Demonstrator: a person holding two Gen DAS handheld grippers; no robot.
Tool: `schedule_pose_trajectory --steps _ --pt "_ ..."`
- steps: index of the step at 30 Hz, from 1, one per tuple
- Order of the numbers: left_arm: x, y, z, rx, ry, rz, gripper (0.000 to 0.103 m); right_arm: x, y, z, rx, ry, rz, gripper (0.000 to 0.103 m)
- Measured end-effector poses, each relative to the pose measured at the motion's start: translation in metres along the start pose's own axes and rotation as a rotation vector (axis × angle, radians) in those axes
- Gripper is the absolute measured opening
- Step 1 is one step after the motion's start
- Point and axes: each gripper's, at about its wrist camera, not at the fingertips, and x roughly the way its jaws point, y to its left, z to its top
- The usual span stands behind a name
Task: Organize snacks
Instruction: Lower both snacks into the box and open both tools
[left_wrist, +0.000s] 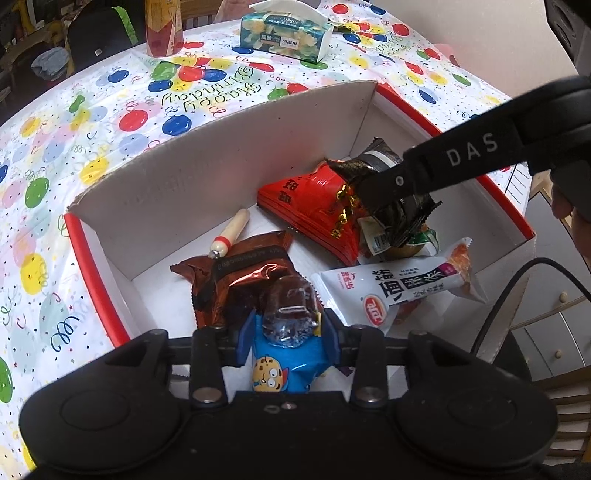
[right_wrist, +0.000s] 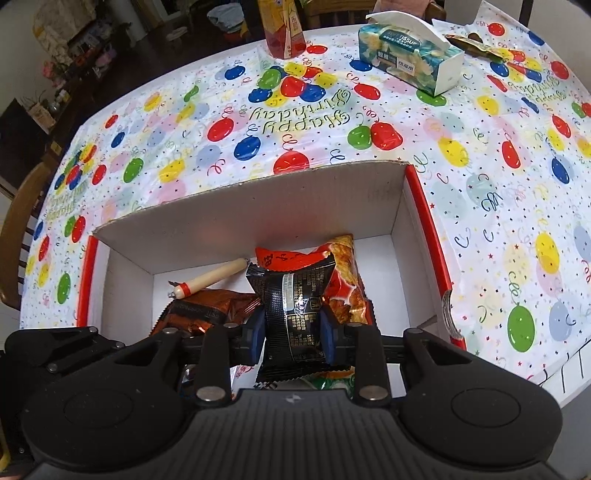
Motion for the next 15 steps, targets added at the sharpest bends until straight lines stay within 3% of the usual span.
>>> schedule_pose_trajectory --steps 3,5,6,11,13,15 --pt "-0.006 -0.002 0.000 -0.012 -0.012 -0.003 0.052 -0.005 0.000 -0.004 -0.008 -0.006 0.015 0.033" --pt "-0.010 -0.004 -0.001 -0.016 -0.028 0.002 0.059 -0.010 0.000 -0.007 -0.014 -0.021 0.027 0.046" --pt "-0.012 -0.005 -0.001 -0.019 -0.034 0.009 0.060 -0.014 -0.001 -0.008 -0.012 -0.033 0.036 0.051" --pt "-0.024 -0.009 0.000 -0.040 -0.075 0.033 0.068 -0.032 -0.007 -0.014 -0.020 -0.078 0.098 0.056" --pt "-0.029 -0.010 0.001 -0.056 -0.100 0.047 0.073 -0.040 -0.008 -0.017 -0.034 -0.104 0.121 0.066" --pt "-0.035 -0.014 0.001 -0.061 -0.125 0.057 0.074 -0.049 -0.009 -0.022 -0.054 -0.128 0.146 0.069"
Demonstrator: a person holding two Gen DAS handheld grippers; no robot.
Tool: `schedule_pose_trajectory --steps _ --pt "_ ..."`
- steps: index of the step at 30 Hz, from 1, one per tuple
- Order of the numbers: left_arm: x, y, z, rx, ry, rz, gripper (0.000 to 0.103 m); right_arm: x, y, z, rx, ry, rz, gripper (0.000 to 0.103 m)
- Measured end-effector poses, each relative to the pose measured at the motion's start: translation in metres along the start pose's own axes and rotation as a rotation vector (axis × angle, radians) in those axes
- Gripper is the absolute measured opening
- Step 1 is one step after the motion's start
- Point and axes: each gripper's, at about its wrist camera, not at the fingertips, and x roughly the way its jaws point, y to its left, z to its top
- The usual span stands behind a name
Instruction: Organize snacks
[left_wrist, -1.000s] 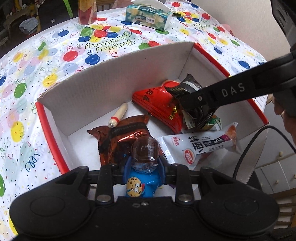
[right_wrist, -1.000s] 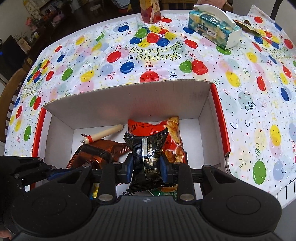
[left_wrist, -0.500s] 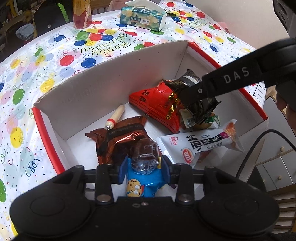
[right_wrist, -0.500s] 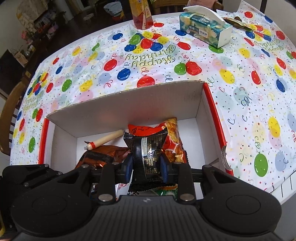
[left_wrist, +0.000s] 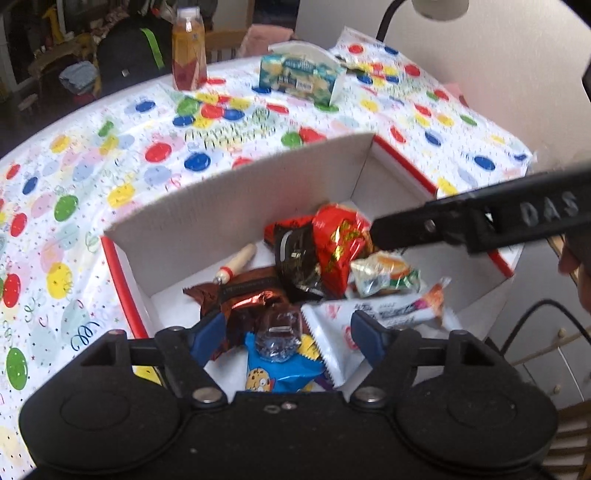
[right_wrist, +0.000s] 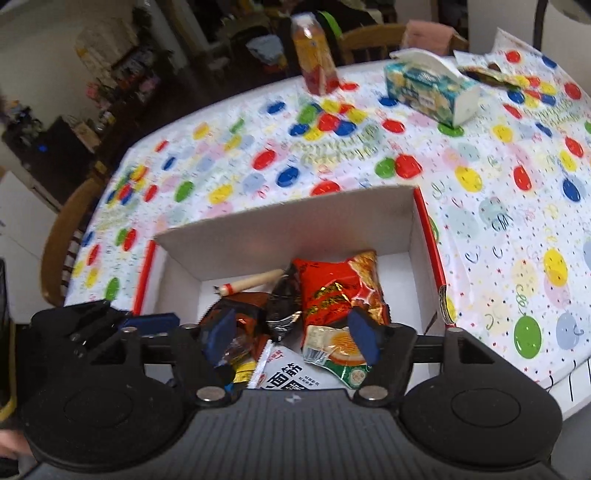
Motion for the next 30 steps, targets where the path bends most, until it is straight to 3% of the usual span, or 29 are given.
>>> schedule_pose_trajectory --steps 5,12,15,17,19,30 --pt "-0.018 -0.013 0.000 -0.010 -0.056 0.038 0.086 -0.024 0.002 -0.010 -0.053 -0.050 0.042 0.070" --pt "-0.047 -0.019 -0.003 -0.039 -0.127 0.080 0.095 -0.055 0.004 -0.023 -0.106 -0.142 0.048 0.085" --pt "-0.060 -0.020 -0.005 -0.060 -0.157 0.094 0.096 -0.067 0.004 -0.029 -0.116 -0.184 0.050 0.085" --pt "-0.069 -0.022 -0.006 -0.065 -0.183 0.110 0.097 -0.074 0.004 -0.033 -0.118 -0.214 0.055 0.090" --pt "-0.078 -0.024 -0.010 -0.067 -0.209 0.128 0.098 -0.081 0.004 -0.037 -0.121 -0.247 0.058 0.103" --pt "-0.107 -0.030 -0.029 -0.152 -0.254 0.191 0.103 -0.103 0.011 -0.067 -0.123 -0.389 0.048 0.103"
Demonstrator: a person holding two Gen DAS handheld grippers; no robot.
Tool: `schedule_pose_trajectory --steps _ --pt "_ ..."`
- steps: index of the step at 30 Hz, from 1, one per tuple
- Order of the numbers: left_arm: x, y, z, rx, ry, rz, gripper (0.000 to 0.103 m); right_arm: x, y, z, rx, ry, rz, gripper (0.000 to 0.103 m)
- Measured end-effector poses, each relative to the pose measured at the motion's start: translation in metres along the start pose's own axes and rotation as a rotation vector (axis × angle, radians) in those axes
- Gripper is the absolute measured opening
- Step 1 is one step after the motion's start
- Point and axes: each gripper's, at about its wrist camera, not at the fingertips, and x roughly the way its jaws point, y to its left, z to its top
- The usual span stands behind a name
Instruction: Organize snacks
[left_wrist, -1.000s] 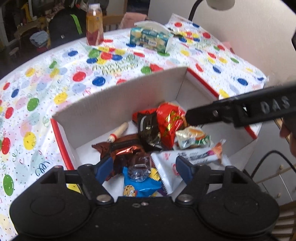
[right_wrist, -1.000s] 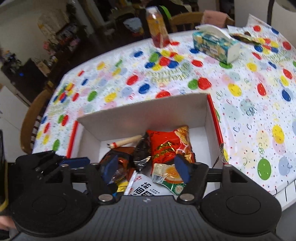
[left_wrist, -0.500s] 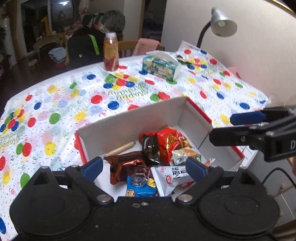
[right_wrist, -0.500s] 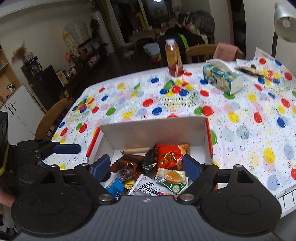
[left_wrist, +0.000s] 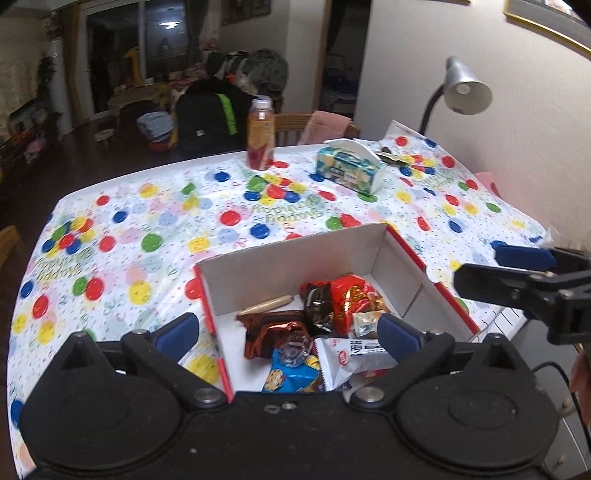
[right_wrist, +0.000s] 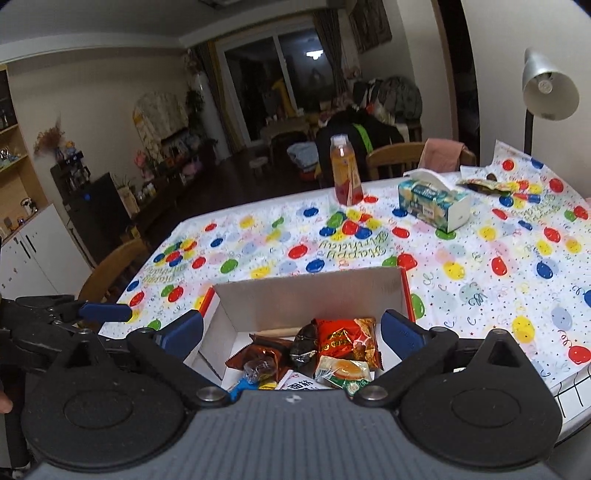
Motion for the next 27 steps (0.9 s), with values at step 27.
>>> schedule_pose_trajectory --steps 27 --pt "-0.048 -0.010 -0.024 -0.099 -0.047 0.103 0.103 -0.037 0.017 -0.033 0.005 -0.059 -0.078 0.103"
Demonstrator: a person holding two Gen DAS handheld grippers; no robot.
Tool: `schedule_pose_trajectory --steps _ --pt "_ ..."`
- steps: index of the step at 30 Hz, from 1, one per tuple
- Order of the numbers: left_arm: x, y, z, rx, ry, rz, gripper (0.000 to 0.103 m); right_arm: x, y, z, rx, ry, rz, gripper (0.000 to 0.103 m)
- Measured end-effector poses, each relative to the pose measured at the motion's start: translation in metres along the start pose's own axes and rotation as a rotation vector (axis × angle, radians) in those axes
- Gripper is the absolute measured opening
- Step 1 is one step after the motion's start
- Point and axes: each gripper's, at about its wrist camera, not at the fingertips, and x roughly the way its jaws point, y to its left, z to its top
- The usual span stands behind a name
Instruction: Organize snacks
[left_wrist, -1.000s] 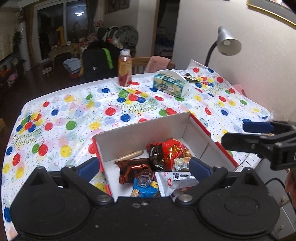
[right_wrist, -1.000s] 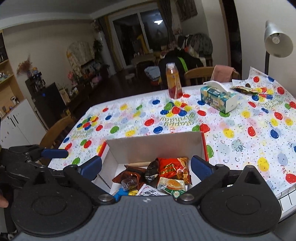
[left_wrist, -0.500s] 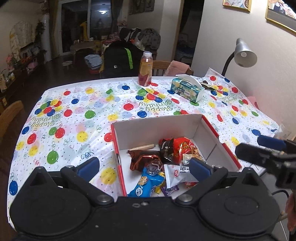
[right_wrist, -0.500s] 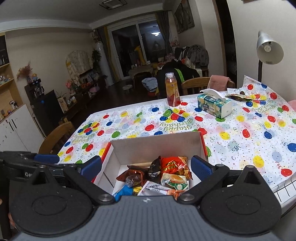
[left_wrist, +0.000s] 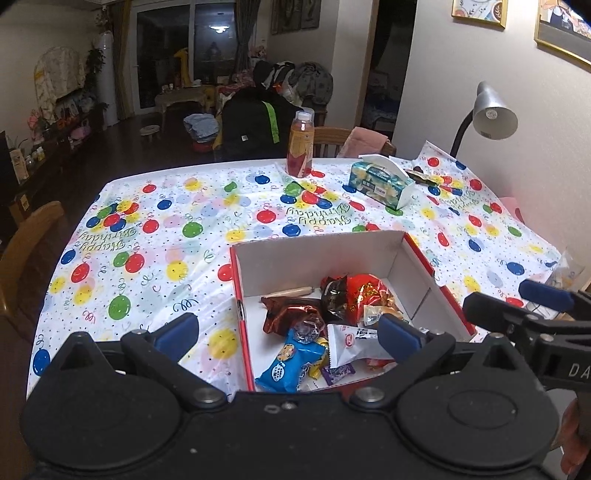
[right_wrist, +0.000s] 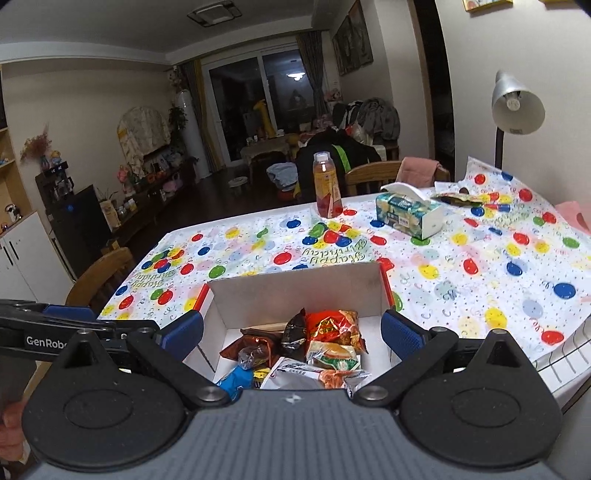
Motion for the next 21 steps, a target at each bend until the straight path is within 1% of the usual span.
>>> schedule_pose_trajectory --steps 4,8,21 --pt "-0.005 -0.002 -0.001 -0.004 -0.023 0.000 0.103 0.001 -0.004 -0.001 0.024 0.023 0.006 0.103" --pt "-0.009 -0.003 -0.003 -0.010 -0.037 -0.008 0.103 -0.001 -0.005 -0.002 0.027 0.015 -0.003 0.103" --pt "-0.015 -0.006 -0.009 -0.029 -0.029 0.001 0.103 -0.006 -0.002 -0.004 0.017 0.009 0.010 0.103"
